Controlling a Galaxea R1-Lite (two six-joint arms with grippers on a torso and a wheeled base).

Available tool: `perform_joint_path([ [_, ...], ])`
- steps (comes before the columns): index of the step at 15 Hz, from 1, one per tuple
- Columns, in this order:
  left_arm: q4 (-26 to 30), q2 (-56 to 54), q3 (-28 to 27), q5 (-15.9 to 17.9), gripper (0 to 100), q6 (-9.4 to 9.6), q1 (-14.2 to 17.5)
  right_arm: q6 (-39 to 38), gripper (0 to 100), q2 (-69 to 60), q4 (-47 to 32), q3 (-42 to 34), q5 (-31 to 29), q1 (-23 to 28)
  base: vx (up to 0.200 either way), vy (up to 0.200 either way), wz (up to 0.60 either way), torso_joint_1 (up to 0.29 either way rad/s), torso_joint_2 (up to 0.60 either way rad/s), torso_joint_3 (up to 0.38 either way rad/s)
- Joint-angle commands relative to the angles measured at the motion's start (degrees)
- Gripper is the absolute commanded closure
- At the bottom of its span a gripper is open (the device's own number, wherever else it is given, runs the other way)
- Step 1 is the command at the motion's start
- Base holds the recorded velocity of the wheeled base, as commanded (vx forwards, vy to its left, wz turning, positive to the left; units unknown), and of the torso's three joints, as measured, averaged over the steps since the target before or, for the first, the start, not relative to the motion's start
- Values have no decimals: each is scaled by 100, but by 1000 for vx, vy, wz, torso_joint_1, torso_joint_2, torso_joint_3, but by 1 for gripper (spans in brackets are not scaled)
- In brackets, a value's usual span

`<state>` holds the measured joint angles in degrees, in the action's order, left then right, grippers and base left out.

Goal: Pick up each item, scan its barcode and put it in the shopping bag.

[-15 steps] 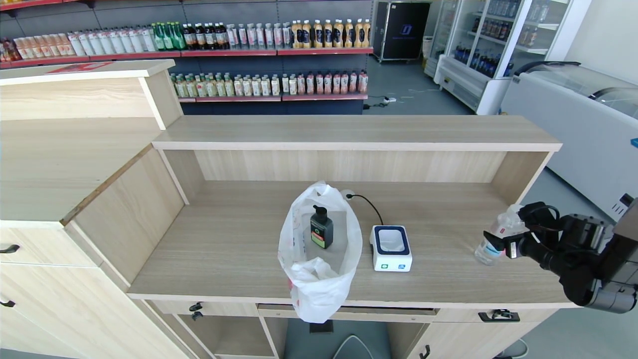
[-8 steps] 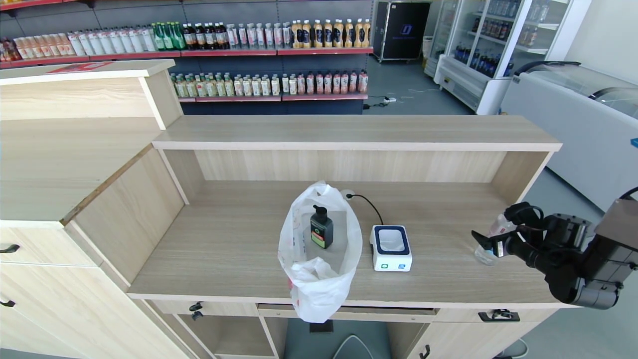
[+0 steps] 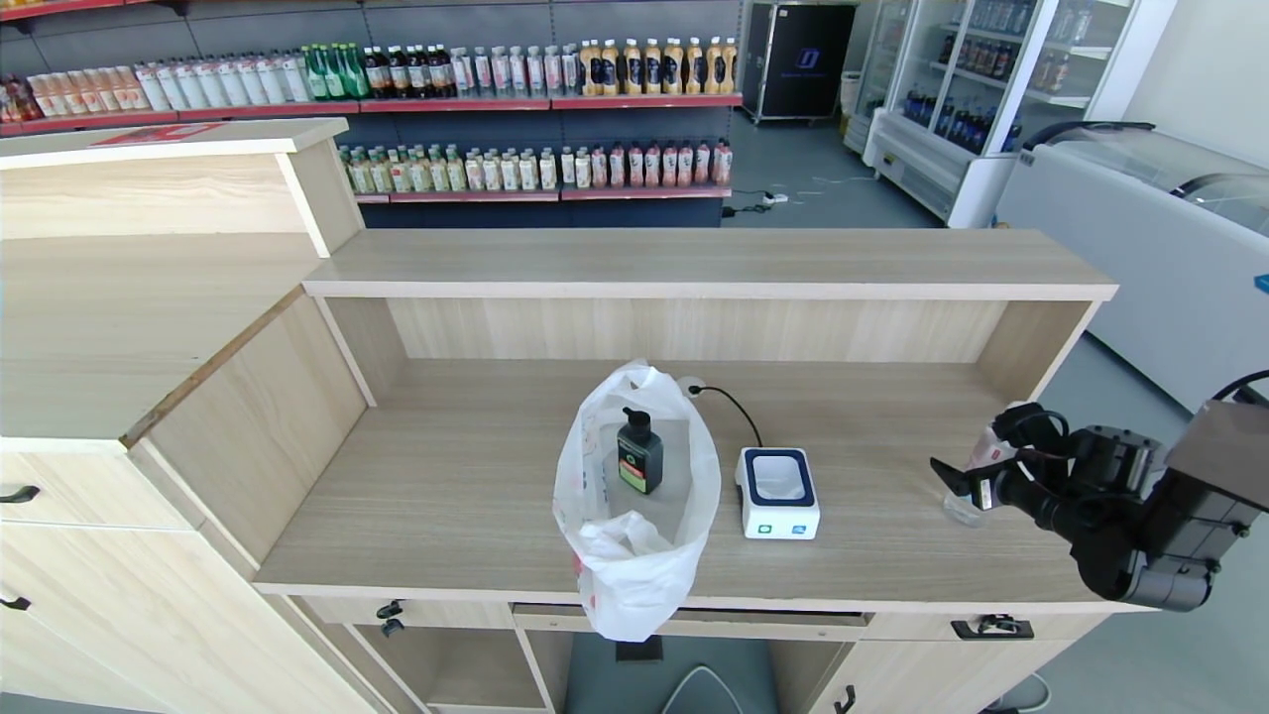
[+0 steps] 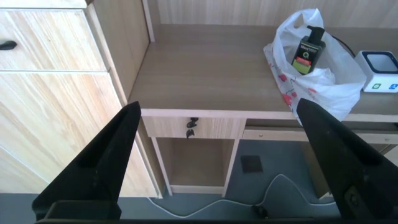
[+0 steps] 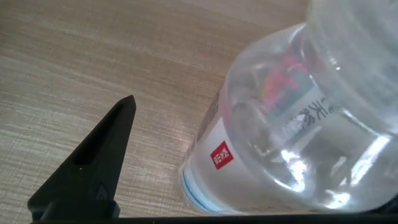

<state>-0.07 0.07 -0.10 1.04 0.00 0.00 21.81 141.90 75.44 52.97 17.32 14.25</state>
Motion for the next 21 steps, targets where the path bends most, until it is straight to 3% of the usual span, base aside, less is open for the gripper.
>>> perform_joint_path([
  [1,-1,1,1,2,0,0,0,8,0,84,-38,100,-1,-28,0,0,0,0,0,0],
  [3,-1,1,1,2,0,0,0,8,0,136,-29,117,-1,-63,0,0,0,0,0,0],
  [4,-1,1,1,2,0,0,0,-1,100,145,-29,135,-1,-72,0,0,0,0,0,0],
  [14,-1,1,1,2,0,0,0,-28,100,75,-38,460,-1,-133,0,0,0,0,0,0],
  [19,-1,1,1,2,0,0,0,-1232,100,-655,-354,425,17,-274,0,0,0,0,0,0],
  [21,-1,1,1,2,0,0,0,-2770,100,-2246,-2077,451,272,-537,0,0,0,0,0,0],
])
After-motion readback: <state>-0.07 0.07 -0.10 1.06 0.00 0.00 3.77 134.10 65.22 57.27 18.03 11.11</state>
